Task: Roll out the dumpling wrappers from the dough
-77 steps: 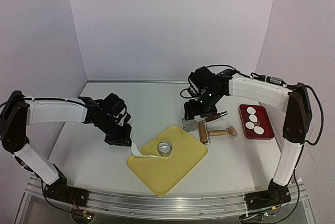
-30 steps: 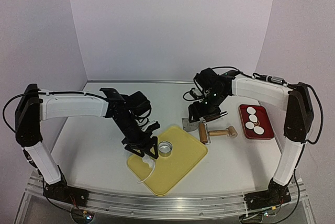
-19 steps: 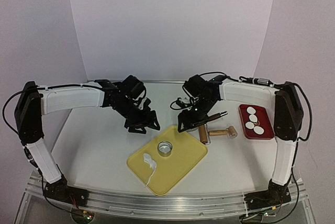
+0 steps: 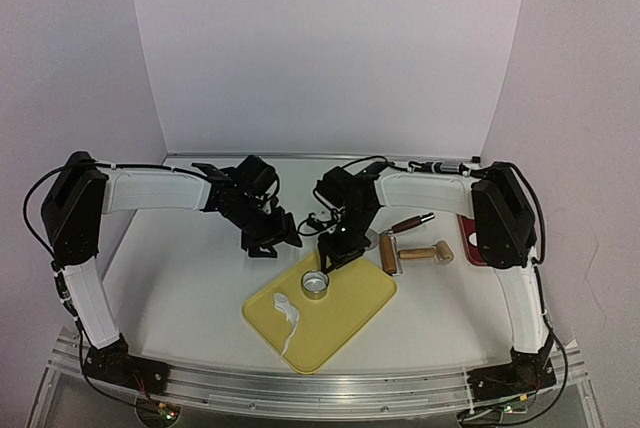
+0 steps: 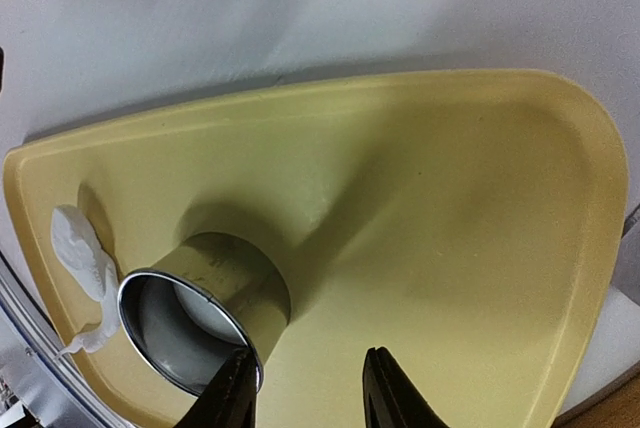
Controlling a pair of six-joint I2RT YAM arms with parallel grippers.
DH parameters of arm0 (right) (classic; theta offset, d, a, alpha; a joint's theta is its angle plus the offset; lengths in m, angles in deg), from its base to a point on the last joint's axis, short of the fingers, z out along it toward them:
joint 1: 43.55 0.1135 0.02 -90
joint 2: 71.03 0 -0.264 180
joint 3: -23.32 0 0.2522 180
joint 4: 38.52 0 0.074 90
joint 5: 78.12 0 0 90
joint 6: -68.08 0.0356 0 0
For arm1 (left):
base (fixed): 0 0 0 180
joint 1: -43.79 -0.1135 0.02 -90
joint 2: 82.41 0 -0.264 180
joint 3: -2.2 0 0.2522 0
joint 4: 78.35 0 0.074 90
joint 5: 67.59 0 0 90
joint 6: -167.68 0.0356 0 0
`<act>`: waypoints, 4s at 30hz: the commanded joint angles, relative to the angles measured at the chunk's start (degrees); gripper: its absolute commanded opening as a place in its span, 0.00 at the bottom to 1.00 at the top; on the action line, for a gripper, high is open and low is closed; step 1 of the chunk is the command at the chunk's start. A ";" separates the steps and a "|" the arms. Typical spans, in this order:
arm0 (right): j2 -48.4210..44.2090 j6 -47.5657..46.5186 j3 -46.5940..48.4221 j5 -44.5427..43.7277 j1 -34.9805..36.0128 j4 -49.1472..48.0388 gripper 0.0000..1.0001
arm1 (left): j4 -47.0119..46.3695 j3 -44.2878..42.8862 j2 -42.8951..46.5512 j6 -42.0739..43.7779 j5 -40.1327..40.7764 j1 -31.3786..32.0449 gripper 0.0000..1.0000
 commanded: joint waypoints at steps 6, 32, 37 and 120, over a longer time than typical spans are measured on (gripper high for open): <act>2.61 -1.26 2.65 1.77 0.93 1.81 0.34 | -2.99 -0.24 -0.93 -0.31 -2.03 0.31 0.67; 4.76 -3.17 4.91 3.72 2.39 2.32 0.19 | -2.71 0.55 -1.53 -2.15 -1.24 1.79 0.66; 4.77 -2.72 5.26 3.04 2.49 2.29 0.15 | -2.20 0.04 -2.07 -2.24 -1.16 2.47 0.66; -12.63 12.07 -1.23 -24.51 -10.80 14.72 0.00 | -1.29 -0.63 11.09 -3.84 11.89 1.80 0.84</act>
